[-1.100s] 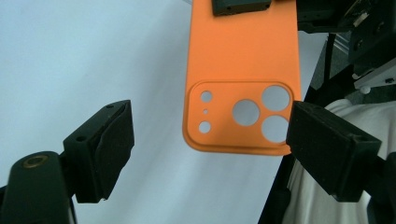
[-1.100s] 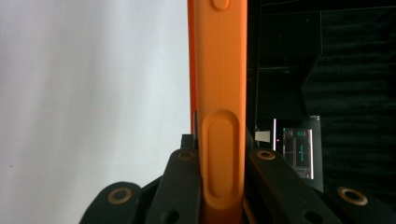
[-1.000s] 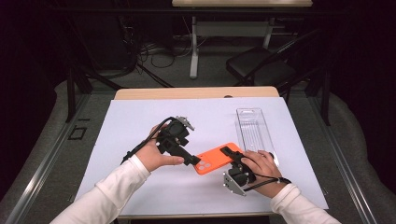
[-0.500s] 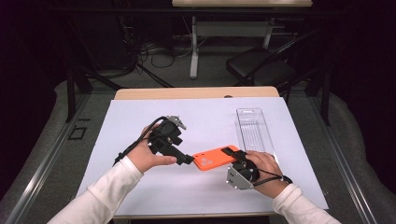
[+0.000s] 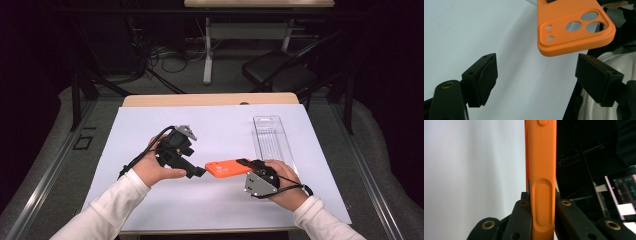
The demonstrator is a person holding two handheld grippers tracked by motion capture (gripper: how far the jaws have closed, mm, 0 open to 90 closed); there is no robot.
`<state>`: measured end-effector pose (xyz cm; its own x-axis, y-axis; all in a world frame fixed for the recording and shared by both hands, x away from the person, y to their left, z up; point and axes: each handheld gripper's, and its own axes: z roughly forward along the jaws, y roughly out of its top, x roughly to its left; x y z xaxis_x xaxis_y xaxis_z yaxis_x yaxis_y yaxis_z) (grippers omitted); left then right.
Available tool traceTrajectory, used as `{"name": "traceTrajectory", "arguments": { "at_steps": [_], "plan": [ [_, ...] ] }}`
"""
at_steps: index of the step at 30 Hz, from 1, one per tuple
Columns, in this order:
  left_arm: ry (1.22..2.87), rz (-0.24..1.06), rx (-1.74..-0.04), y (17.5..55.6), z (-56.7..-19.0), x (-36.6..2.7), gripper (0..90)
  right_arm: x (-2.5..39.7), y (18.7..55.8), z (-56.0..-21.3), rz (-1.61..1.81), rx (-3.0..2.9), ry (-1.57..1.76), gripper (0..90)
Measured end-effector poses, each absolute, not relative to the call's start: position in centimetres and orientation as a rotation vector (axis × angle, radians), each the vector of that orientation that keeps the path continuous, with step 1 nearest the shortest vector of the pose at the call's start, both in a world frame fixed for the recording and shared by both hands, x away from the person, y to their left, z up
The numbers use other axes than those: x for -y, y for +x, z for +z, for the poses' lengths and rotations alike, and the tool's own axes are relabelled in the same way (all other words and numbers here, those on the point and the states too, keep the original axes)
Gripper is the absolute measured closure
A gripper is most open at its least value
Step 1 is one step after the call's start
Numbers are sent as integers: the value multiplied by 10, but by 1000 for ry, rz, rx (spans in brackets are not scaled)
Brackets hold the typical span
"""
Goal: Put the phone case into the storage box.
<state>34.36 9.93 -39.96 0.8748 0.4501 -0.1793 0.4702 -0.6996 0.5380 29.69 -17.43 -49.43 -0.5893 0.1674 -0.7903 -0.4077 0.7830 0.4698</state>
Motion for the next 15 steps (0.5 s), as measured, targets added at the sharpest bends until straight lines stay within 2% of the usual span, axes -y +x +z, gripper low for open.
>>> {"name": "traceTrajectory", "arguments": {
  "at_steps": [15],
  "plan": [
    [2423,-22,-637,341,-396,-101,241,177,303,-486,1018,-2159,-21,867]
  ]
}}
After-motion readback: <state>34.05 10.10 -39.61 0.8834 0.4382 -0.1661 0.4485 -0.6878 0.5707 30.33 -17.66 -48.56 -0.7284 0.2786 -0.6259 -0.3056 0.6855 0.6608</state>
